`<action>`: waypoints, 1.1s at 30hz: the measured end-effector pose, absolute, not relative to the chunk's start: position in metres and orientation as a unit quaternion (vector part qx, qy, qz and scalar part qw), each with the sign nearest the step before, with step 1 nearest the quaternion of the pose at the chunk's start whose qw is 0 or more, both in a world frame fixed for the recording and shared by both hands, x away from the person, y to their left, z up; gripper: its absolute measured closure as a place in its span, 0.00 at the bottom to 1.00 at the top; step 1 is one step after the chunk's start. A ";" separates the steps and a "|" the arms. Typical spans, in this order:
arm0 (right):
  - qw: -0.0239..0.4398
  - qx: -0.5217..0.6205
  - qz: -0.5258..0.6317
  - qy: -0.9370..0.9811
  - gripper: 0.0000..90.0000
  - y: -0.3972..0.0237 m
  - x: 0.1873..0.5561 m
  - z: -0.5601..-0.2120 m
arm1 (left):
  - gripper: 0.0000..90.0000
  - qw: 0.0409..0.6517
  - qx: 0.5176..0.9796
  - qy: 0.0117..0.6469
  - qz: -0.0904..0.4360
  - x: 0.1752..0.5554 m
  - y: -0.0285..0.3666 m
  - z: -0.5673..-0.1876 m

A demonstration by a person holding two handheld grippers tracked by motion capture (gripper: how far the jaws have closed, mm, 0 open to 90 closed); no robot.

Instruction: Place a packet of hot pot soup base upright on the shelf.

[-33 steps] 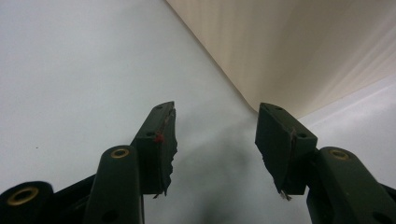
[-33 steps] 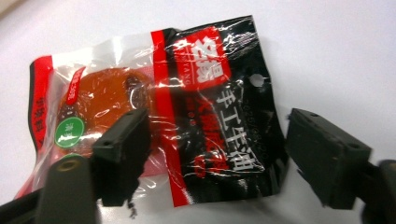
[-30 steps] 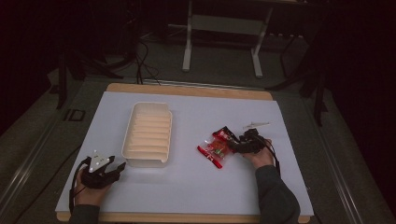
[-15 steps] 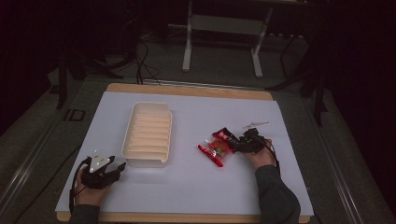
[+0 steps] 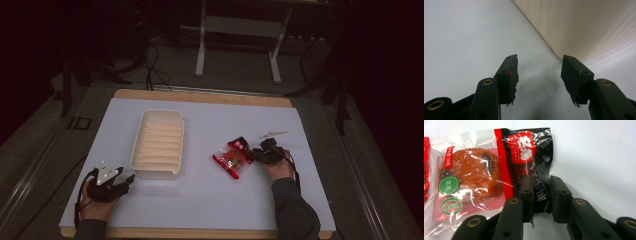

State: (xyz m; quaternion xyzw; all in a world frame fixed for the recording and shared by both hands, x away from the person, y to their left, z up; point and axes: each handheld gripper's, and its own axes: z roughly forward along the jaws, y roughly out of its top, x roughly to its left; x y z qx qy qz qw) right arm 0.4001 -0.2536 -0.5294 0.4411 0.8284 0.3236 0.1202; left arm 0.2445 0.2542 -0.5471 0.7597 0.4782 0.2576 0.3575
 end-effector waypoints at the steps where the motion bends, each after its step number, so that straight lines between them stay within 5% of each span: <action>1: 0.117 0.440 0.327 0.828 0.86 -0.254 0.400 -0.529 | 0.53 0.358 0.760 0.478 0.257 0.245 0.254 -0.547; 7: 0.120 0.421 0.329 0.837 0.98 -0.251 0.395 -0.524 | 0.53 0.357 0.760 0.479 0.257 0.245 0.254 -0.547; 33: 0.148 0.385 0.358 0.838 0.99 -0.246 0.390 -0.505 | 0.53 0.359 0.759 0.479 0.257 0.245 0.255 -0.547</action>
